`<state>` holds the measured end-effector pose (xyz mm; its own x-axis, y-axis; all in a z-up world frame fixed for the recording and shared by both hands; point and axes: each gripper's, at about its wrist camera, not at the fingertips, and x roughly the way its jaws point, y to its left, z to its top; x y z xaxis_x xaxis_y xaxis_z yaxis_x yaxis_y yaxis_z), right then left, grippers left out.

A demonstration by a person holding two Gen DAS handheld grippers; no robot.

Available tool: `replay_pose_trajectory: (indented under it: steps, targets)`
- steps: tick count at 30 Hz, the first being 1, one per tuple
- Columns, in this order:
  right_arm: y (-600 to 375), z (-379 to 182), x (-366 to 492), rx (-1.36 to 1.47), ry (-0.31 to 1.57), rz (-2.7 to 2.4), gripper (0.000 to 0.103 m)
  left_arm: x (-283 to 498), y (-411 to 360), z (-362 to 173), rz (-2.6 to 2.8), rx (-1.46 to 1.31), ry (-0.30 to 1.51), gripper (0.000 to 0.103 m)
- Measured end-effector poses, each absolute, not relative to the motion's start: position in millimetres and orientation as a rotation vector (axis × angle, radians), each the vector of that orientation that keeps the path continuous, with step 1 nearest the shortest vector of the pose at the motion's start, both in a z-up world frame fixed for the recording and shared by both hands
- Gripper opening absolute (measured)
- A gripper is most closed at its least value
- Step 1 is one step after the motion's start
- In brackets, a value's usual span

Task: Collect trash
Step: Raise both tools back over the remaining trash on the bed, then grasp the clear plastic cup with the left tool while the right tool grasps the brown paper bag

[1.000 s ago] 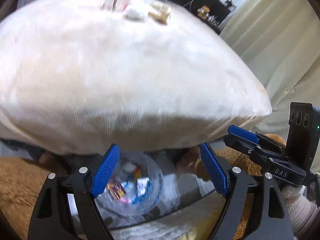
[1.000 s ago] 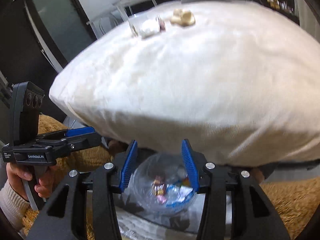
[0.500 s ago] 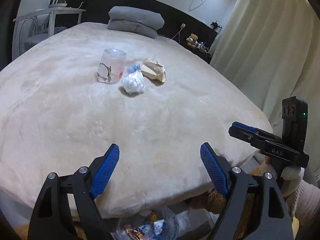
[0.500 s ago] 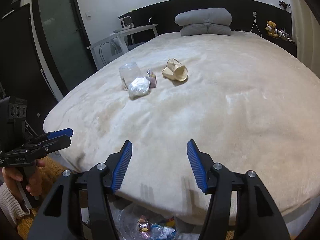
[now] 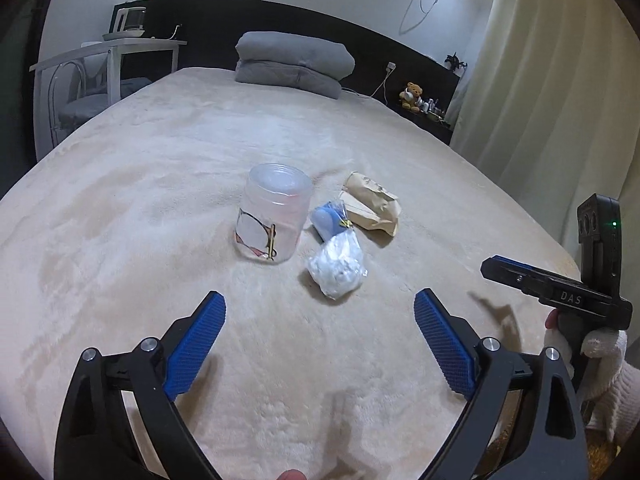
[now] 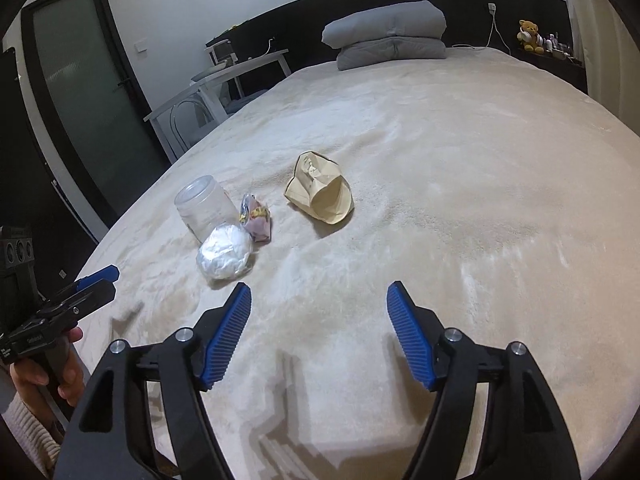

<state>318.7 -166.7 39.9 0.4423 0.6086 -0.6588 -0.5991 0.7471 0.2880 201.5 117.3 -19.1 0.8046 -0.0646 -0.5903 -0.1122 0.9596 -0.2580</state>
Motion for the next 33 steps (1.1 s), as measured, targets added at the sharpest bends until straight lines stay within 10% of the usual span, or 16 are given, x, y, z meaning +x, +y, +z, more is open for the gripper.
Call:
replay_pose_trajectory:
  steps: [28,33]
  targets:
    - [-79.2,1.8,434.2,0.015,0.873,0.761,0.092,313.4,168.0,-47.7,0.047,-0.309,0.644,0.096]
    - [-69.2,-7.6,442.9,-0.017,0.912,0.795,0.058,323.4,168.9,-54.7,0.039,-0.304,0.662,0.095]
